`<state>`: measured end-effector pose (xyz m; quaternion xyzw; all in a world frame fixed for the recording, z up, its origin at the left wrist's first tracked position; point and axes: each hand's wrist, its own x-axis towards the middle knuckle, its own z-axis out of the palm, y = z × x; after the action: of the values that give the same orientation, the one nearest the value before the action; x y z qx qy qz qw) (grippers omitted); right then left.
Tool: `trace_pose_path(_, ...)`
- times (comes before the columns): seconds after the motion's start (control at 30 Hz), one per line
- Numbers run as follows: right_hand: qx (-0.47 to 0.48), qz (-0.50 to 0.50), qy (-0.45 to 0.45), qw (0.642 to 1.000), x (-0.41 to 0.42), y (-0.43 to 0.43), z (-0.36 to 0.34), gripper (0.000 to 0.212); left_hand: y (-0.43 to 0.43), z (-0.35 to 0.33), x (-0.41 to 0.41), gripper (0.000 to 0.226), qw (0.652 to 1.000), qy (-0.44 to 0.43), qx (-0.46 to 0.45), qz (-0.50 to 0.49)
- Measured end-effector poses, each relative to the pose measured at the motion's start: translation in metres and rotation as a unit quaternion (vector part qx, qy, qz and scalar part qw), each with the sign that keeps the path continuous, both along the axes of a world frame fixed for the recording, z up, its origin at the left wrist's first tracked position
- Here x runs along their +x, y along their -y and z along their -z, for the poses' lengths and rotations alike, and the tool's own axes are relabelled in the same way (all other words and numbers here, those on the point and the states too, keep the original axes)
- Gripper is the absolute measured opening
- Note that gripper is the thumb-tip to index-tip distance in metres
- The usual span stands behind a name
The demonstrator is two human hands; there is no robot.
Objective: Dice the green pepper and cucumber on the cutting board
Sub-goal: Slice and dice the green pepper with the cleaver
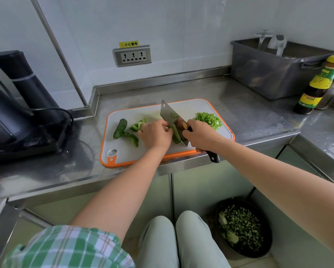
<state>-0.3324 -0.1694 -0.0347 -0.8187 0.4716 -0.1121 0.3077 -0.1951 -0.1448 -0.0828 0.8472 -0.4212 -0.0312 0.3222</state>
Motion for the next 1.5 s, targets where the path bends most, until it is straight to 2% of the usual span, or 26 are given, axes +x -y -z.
trace_pose_path(0.3, 0.019, 0.039, 0.074, 0.996, 0.001, 0.005, -0.001, 0.014, 0.001, -0.001, -0.001, 0.037, 0.992, 0.053, 0.115, -0.028)
trace_pose_path(0.43, 0.016, 0.045, 0.055, 0.997, -0.008, 0.005, -0.008, 0.013, 0.007, -0.005, -0.008, 0.044, 0.986, 0.092, 0.137, -0.016)
trace_pose_path(0.6, 0.042, 0.03, 0.034, 0.998, -0.011, -0.002, -0.007, 0.009, 0.008, -0.008, -0.003, 0.04, 0.978, 0.16, 0.135, -0.014)
trace_pose_path(0.77, 0.04, 0.015, -0.004, 0.999, -0.001, -0.003, -0.005, 0.014, 0.002, -0.008, -0.002, 0.047, 0.984, 0.101, 0.143, -0.003)
trace_pose_path(0.93, 0.008, 0.0, -0.089, 0.996, 0.005, 0.004, -0.008, 0.019, -0.001, -0.003, 0.009, 0.045, 0.99, 0.029, 0.135, 0.018)
trace_pose_path(1.07, -0.001, 0.037, -0.06, 0.998, 0.005, 0.007, -0.009, 0.016, -0.001, 0.002, 0.015, 0.041, 0.99, -0.048, 0.134, 0.025)
trace_pose_path(1.17, -0.002, 0.036, -0.039, 0.999, 0.003, 0.004, -0.015, 0.014, 0.0, 0.001, 0.018, 0.04, 0.987, -0.064, 0.142, 0.028)
trace_pose_path(1.33, 0.0, 0.0, -0.08, 0.997, 0.006, -0.007, -0.025, 0.019, 0.003, 0.003, 0.022, 0.042, 0.984, -0.081, 0.152, 0.043)
trace_pose_path(1.5, 0.005, -0.009, -0.084, 0.996, 0.007, -0.012, -0.025, 0.018, 0.005, 0.005, 0.023, 0.039, 0.984, -0.081, 0.155, 0.044)
